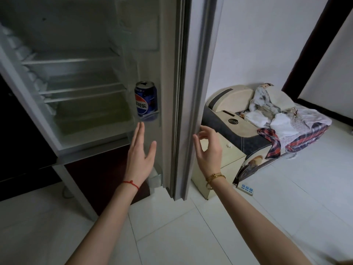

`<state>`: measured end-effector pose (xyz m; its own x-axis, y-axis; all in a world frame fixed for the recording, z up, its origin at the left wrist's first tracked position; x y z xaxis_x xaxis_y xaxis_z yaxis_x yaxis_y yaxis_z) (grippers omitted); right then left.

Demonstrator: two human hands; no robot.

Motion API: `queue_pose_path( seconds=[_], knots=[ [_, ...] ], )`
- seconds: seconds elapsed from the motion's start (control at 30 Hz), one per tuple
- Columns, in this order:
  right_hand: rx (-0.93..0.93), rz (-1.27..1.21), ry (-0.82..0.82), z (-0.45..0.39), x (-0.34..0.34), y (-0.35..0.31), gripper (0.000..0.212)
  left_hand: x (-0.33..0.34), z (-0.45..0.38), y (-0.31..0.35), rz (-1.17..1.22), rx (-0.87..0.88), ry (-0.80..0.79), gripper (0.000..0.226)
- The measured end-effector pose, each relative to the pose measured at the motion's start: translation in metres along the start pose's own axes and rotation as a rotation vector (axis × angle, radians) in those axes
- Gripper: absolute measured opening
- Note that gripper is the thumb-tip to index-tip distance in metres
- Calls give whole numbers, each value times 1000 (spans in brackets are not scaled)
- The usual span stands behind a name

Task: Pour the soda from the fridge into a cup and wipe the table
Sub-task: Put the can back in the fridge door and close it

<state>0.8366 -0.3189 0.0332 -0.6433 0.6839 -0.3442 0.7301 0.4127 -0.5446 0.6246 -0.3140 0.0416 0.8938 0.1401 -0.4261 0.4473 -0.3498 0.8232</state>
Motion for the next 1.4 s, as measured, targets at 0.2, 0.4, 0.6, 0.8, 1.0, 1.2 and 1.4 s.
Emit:
queue_pose_path(
  seconds=[0.2,0.4,0.6,0.8,1.0,1.2,1.4],
  knots=[
    [-194,71,-79,22,35,-52,52,-56,9,-24,-1,-52,36,64],
    [-330,63,-207,27,80,-97,70,-90,24,-37,-29,-65,38,63],
    [-384,26,-333,32,134,-133,75,-116,38,-51,-70,-116,92,65],
    [-429,-34,-434,31,182,-163,69,-153,32,-84,-146,-204,153,69],
    [-457,-152,-531,21,228,-193,64,-195,10,-122,-203,-257,220,66],
    [-540,-181,-550,13,283,-215,64,-240,-12,-160,-190,-234,261,58],
    [-588,-105,-516,-6,353,-234,65,-276,-43,-201,-192,-237,316,50]
  ],
)
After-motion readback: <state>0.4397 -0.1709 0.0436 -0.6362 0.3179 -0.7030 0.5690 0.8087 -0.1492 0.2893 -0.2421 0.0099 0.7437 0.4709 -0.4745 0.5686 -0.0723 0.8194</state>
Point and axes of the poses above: each hand's wrist, its own z-axis away from the middle knuckle, its own x-axis out of the palm, y = z × x, the point moved 3 cm from there along -z, towards the middle knuckle, and after that the axes turned 1 degree about z, right-handed, at the moved point
